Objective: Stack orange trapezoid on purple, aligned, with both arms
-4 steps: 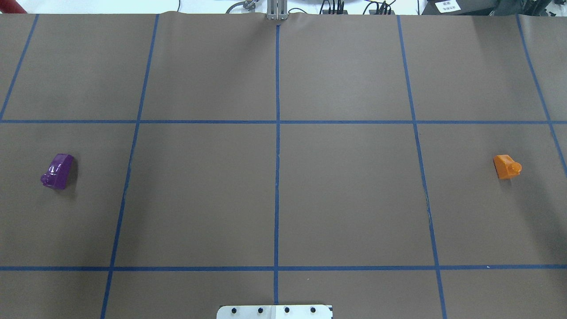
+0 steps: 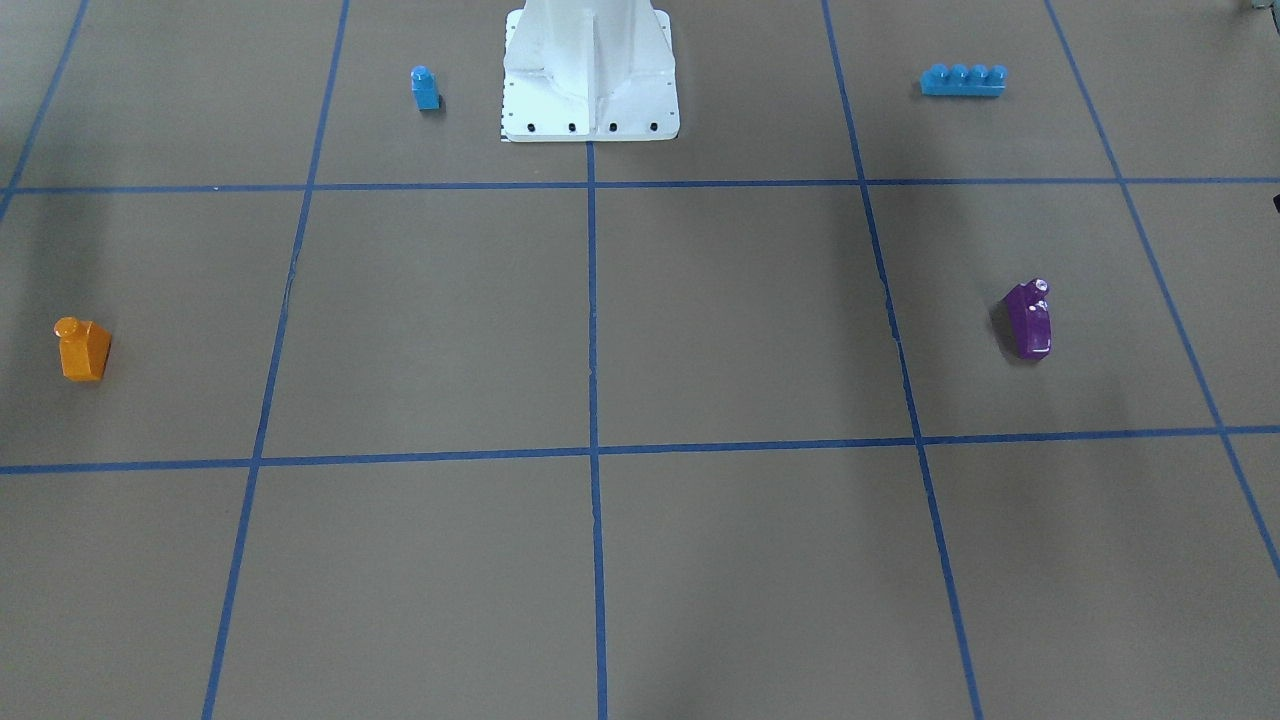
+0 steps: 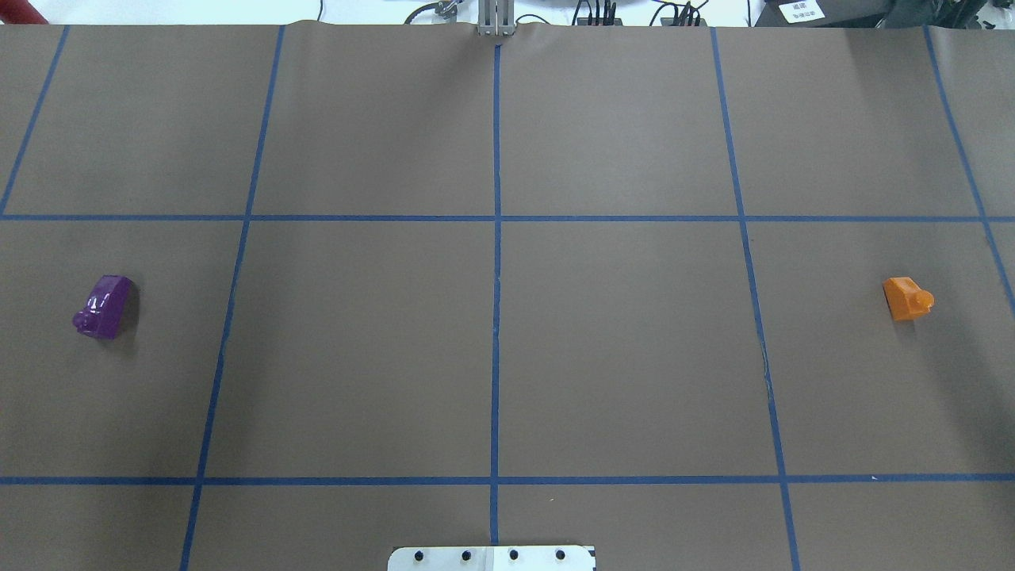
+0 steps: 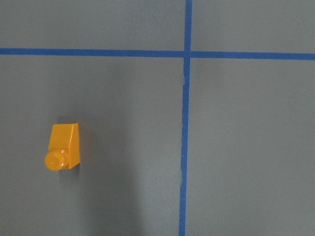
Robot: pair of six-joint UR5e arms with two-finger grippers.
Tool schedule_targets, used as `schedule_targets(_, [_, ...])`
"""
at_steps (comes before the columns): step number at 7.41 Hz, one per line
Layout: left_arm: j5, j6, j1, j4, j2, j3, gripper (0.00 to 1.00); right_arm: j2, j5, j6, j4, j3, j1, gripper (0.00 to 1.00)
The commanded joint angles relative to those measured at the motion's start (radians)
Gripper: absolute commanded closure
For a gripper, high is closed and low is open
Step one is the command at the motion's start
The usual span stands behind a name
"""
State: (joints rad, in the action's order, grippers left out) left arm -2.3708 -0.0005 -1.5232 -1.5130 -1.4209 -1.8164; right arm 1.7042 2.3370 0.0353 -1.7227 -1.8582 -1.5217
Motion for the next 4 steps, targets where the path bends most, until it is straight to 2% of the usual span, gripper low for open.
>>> schedule_targets(1, [0.005,0.002,0.000,-0.001,0.005,0.000,0.00,0.002,0.001,0.000,0.000,0.001,0.000,0.00])
schedule_targets(4, [0.005,-0.004,0.000,-0.003,0.013,0.000,0.00,-0.001,0.001,0.000,0.000,0.004,0.002,0.00])
